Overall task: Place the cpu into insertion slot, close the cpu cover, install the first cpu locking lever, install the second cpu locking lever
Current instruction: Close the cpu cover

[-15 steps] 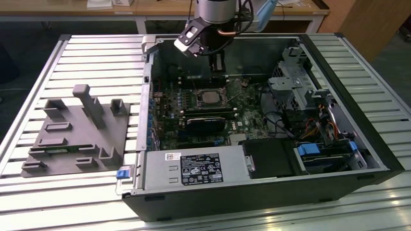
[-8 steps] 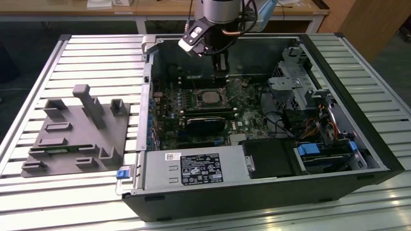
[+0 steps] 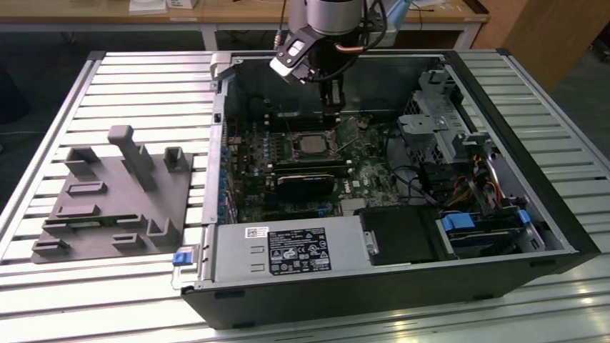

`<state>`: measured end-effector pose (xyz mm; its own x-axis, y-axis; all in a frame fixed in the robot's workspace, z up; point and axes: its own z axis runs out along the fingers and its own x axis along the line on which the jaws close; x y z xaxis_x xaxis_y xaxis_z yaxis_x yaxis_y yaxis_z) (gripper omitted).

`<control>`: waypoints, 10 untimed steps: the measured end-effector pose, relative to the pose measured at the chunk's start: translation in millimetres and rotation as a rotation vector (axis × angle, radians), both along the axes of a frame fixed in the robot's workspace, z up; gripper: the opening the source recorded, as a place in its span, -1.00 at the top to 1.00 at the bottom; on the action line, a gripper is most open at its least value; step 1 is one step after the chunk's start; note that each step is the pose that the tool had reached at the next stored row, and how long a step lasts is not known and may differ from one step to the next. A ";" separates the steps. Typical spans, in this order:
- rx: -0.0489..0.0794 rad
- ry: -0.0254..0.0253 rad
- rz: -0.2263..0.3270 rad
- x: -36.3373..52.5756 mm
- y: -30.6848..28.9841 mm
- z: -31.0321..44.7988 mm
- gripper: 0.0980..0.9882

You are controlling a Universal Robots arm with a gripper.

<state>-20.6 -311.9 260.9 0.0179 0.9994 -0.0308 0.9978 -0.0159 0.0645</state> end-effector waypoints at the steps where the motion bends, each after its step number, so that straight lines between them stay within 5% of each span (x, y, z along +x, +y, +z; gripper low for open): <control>1: 0.000 0.0000 0.000 1.1 0.0 0.0 0.98; 10: 0.000 0.0000 0.000 11.6 0.0 0.0 0.98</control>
